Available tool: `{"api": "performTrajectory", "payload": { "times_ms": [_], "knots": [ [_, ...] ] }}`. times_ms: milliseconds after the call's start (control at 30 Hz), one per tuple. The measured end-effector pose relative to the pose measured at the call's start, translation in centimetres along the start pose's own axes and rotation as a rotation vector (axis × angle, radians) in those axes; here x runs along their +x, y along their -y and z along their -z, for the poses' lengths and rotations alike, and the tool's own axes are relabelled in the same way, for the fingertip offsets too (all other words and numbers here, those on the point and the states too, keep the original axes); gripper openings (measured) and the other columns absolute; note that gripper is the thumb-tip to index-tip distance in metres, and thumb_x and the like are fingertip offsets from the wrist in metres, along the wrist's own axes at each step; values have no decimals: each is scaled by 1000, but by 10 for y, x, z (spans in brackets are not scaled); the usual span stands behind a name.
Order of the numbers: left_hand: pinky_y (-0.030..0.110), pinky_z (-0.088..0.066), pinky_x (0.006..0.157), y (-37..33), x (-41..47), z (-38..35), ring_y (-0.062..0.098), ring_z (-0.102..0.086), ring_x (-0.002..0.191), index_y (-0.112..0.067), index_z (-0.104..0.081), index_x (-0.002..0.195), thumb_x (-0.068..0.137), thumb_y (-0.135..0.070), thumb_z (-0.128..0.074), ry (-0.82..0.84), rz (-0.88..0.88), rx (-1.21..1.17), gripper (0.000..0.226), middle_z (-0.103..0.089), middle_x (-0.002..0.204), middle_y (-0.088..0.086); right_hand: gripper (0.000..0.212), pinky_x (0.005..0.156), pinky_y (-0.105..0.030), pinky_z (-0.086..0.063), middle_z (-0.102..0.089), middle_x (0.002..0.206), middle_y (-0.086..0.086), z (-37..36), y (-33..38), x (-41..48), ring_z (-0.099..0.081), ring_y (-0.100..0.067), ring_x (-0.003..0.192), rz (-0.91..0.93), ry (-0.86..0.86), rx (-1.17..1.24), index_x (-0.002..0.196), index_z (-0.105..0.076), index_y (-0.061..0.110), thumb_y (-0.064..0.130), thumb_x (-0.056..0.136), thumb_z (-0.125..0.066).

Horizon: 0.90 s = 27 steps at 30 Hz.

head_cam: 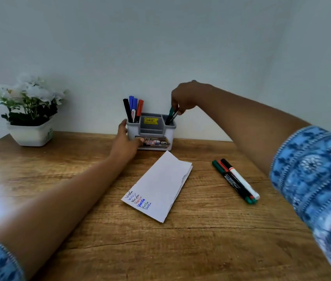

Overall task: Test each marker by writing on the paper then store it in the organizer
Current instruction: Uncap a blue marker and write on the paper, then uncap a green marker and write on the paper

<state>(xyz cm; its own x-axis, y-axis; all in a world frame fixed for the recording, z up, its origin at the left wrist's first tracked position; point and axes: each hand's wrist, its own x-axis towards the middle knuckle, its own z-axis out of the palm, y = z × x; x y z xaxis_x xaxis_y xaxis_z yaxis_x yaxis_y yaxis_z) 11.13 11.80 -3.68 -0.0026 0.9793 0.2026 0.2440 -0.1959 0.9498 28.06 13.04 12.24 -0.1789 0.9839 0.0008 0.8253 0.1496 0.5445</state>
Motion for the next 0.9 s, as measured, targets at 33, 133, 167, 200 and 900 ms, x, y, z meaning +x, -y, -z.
{"api": "performTrajectory", "payload": {
  "times_ms": [33,133,167,200,900],
  "knots": [
    [40,-41,106,1,0,0,26,-43,135,-25,-15,153,92,-11,-64,-1,-16,24,79,-38,153,5,31,80,-33,-37,-62,115,-4,-1,3,5,-53,-24,109,17,-2,-33,115,-65,24,28,84,-66],
    [41,-41,106,1,0,0,26,-42,136,-24,-16,152,95,-8,-59,-13,-31,51,73,-39,152,6,29,80,-34,-30,-62,116,-3,-11,11,20,-49,-23,113,100,-55,-94,113,-65,26,28,84,-67],
    [41,-42,106,1,0,-1,26,-42,136,-24,-16,152,95,-7,-58,-14,-31,57,73,-39,153,6,30,82,-35,-30,-61,118,-3,-16,12,22,-47,-23,115,123,-96,-100,114,-63,26,29,84,-67],
    [41,-42,106,1,-1,-1,26,-42,136,-24,-16,152,95,-7,-57,-12,-30,65,73,-38,153,6,33,84,-37,-32,-59,120,-4,-21,12,22,-45,-24,117,133,-141,-108,116,-61,25,29,84,-66],
    [43,-37,109,-6,-16,2,30,-38,139,-18,-13,154,95,-13,-59,17,41,155,75,-34,155,10,19,52,-22,-31,-66,93,4,-116,18,-177,-51,-11,78,-396,-30,473,86,-70,22,37,75,-73]
  ]
}}
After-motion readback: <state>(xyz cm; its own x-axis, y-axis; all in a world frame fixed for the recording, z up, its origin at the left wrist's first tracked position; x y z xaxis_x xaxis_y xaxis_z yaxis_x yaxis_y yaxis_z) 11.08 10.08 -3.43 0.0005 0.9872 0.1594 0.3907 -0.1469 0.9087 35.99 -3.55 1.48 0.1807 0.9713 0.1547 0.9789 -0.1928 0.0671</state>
